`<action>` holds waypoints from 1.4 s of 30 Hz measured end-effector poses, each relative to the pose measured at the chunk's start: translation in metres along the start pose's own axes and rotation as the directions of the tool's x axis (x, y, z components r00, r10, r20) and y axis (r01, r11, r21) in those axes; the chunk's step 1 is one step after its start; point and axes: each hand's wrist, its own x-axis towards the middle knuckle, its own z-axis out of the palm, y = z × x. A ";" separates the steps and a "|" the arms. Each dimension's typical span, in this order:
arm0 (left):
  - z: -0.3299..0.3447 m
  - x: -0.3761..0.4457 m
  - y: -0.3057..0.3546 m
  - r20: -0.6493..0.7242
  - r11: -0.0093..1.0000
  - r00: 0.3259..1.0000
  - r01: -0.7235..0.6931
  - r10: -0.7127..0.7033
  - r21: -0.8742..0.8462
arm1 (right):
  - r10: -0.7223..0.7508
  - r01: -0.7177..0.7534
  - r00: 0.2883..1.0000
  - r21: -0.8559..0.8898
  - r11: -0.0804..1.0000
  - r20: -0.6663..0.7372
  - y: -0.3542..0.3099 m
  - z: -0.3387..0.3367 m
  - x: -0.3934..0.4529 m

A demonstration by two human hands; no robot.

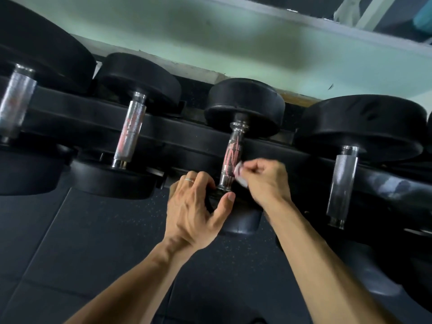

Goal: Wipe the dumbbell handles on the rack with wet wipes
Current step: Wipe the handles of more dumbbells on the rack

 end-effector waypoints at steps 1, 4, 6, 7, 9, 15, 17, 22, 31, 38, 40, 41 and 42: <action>0.000 0.000 0.000 0.004 1.000 1.000 0.001 -0.001 -0.004 | -0.010 0.014 0.997 0.065 0.998 -0.075 -0.006 0.004 0.009; 0.000 0.000 0.000 0.011 1.000 1.000 0.002 -0.002 -0.002 | -0.058 0.078 0.977 0.089 0.993 -0.205 -0.013 0.013 0.020; 0.000 0.000 0.000 0.012 1.000 1.000 -0.002 0.002 -0.005 | -0.073 0.072 0.990 -0.016 0.997 -0.120 -0.005 0.010 0.005; 0.000 0.001 0.000 0.012 1.000 1.000 -0.003 0.003 -0.009 | -0.059 0.055 0.997 -0.079 0.995 -0.050 0.001 0.007 -0.004; -0.001 0.000 0.000 0.014 1.000 1.000 -0.001 0.001 -0.008 | -0.031 0.042 0.997 -0.180 0.983 0.064 0.003 0.001 -0.013; -0.002 0.001 0.001 0.035 1.000 0.999 0.013 -0.013 0.004 | -0.028 0.029 0.999 -0.037 0.999 0.039 -0.009 -0.003 -0.002; -0.005 0.001 0.002 0.053 1.000 0.999 0.009 -0.009 -0.001 | 0.007 0.029 0.990 -0.249 0.968 0.143 0.000 -0.005 -0.011; -0.015 0.018 0.007 0.196 0.979 0.972 0.159 -0.132 -0.130 | -0.051 0.051 0.999 -0.049 0.998 0.001 -0.011 -0.003 0.006; -0.007 0.020 0.010 0.106 0.967 0.972 0.222 -0.210 -0.128 | -0.002 0.022 0.994 -0.172 0.985 0.112 0.001 -0.002 0.009; -0.006 0.021 0.010 0.110 0.965 0.970 0.228 -0.215 -0.127 | 0.057 -0.018 0.974 -0.172 0.985 0.221 0.003 -0.006 0.002; -0.006 0.021 0.010 0.113 0.965 0.970 0.230 -0.217 -0.124 | 0.039 -0.014 0.971 -0.108 0.994 0.238 0.002 -0.010 -0.004; -0.006 0.021 0.010 0.114 0.965 0.970 0.230 -0.216 -0.125 | 0.028 -0.024 0.983 -0.024 0.999 0.183 -0.005 -0.008 0.001; -0.006 0.021 0.009 0.112 0.966 0.970 0.228 -0.215 -0.123 | 0.035 -0.045 0.992 0.083 0.996 0.119 -0.011 -0.004 0.011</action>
